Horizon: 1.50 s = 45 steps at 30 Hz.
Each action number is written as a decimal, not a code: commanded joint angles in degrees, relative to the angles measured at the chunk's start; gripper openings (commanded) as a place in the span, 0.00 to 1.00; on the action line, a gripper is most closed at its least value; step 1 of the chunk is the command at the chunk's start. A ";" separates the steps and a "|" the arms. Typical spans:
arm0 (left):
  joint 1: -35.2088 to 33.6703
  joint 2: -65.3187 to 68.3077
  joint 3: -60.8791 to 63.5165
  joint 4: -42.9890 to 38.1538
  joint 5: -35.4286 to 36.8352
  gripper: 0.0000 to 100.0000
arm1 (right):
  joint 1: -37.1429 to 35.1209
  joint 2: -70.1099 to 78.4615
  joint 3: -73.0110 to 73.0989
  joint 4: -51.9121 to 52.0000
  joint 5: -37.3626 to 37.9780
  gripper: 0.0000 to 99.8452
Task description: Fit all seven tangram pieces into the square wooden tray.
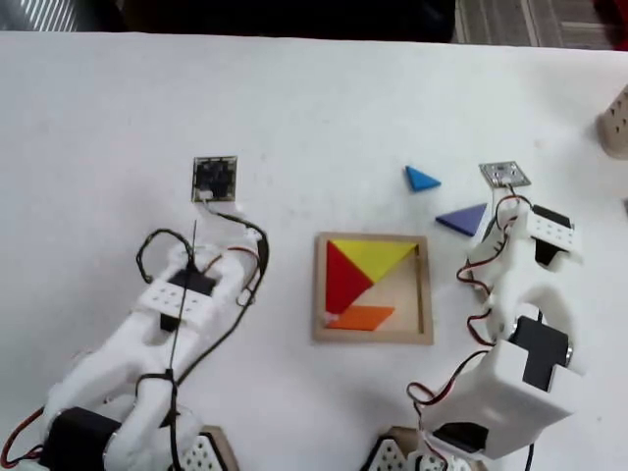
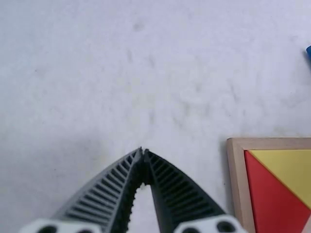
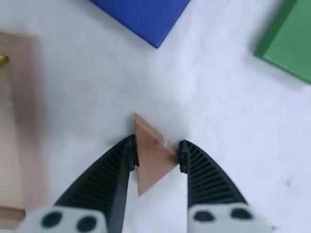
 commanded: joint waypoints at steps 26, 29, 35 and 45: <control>0.57 -1.63 -0.79 -0.53 -0.70 0.02 | -23.43 -25.98 3.52 15.16 3.78 0.02; 0.57 -1.63 -0.79 -0.53 -0.70 0.02 | -27.47 -25.63 6.42 12.62 6.24 0.02; 0.57 -1.63 -0.79 -0.53 -0.70 0.02 | -33.45 -18.95 6.86 10.77 17.41 0.02; 0.66 -1.63 -0.88 -0.53 -0.70 0.02 | -35.03 -14.99 7.21 11.82 28.57 0.16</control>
